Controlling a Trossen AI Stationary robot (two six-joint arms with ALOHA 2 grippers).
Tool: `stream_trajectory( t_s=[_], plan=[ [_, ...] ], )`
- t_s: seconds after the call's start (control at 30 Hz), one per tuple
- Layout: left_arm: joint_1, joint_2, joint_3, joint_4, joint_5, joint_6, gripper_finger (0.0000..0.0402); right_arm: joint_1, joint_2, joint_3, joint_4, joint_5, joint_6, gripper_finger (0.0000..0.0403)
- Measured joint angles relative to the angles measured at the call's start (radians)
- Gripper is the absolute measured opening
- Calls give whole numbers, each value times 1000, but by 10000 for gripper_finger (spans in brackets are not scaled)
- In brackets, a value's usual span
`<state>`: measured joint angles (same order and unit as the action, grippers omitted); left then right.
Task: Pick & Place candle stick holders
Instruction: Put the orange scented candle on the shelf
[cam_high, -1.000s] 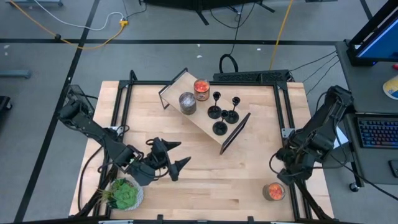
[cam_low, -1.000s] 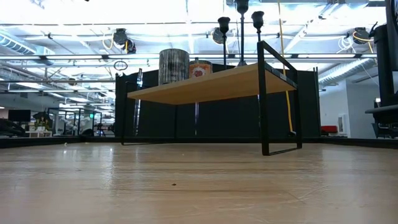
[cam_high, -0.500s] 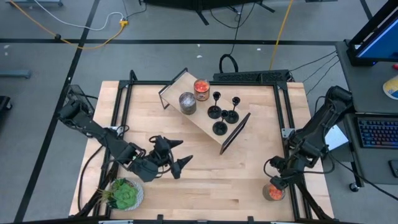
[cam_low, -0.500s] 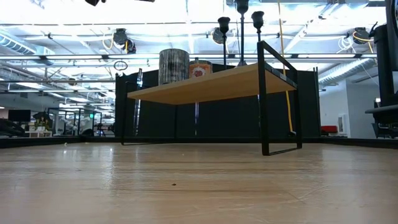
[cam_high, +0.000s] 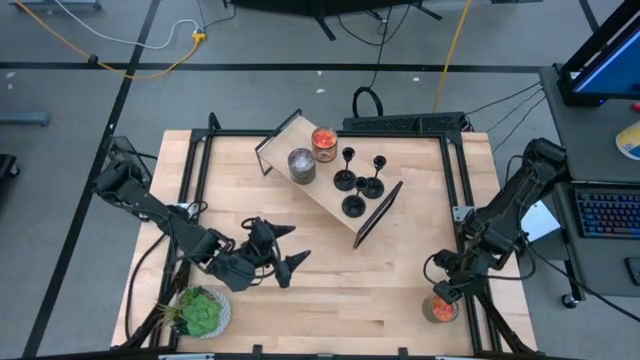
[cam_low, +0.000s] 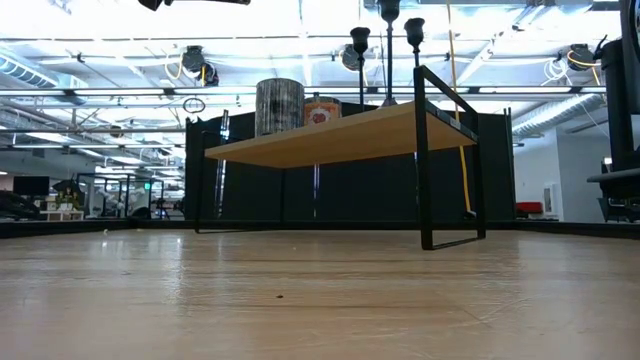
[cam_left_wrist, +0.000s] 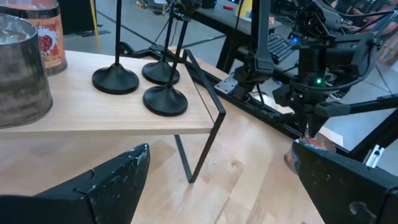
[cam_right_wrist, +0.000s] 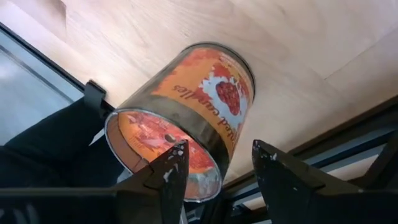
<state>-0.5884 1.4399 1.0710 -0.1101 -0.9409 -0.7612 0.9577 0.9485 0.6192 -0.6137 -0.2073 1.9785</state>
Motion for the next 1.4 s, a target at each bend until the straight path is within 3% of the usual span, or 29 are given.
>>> stream_trajectory(
  t_s=[0.27, 0.63, 1.1, 1.4],
  plan=[
    [0, 0, 0, 0, 4, 0, 395, 0, 0, -54, 60, -7, 0, 129],
    [9, 0, 0, 2, 150, -11, 395, 1, -1, -63, 64, -2, -10, 8],
    [73, 0, 0, 11, 336, -64, 395, -10, 1, -65, 148, 177, -56, 1],
    [78, 18, 0, 84, 411, -9, 395, -124, 16, -65, 314, 209, -220, 1]
  ],
)
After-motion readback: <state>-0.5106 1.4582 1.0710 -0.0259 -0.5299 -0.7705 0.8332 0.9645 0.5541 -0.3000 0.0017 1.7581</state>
